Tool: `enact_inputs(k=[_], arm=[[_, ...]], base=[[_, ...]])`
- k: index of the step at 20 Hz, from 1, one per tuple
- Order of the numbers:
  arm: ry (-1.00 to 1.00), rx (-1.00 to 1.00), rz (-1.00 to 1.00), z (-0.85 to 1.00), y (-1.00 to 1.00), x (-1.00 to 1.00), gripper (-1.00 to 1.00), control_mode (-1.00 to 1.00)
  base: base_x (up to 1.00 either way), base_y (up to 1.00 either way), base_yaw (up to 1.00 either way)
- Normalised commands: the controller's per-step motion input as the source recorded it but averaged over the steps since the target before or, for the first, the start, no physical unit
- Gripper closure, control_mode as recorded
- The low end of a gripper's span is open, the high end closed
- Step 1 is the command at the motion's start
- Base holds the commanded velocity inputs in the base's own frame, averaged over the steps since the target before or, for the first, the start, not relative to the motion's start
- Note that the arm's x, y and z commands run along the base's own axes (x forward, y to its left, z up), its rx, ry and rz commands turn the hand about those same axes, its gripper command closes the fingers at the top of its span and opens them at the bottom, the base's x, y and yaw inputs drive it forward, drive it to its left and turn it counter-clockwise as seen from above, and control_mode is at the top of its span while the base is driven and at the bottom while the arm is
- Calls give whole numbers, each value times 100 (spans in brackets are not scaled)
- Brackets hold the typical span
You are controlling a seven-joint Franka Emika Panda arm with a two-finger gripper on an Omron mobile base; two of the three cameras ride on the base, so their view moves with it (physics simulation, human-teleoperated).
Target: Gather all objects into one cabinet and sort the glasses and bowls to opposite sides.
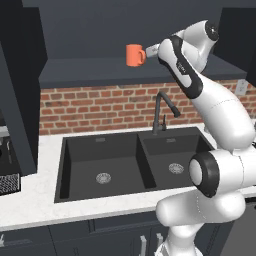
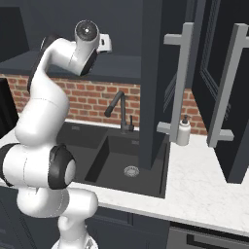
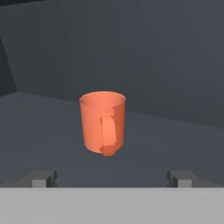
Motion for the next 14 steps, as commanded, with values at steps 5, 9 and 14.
enact_inputs(k=[5,9,14], arm=[[1,0,0,0,14,19,-100,-100],[0,0,0,0,14,9,-100,-100],[0,0,0,-12,3,19,-100,-100]], base=[[0,0,0],[0,0,0],[0,0,0]])
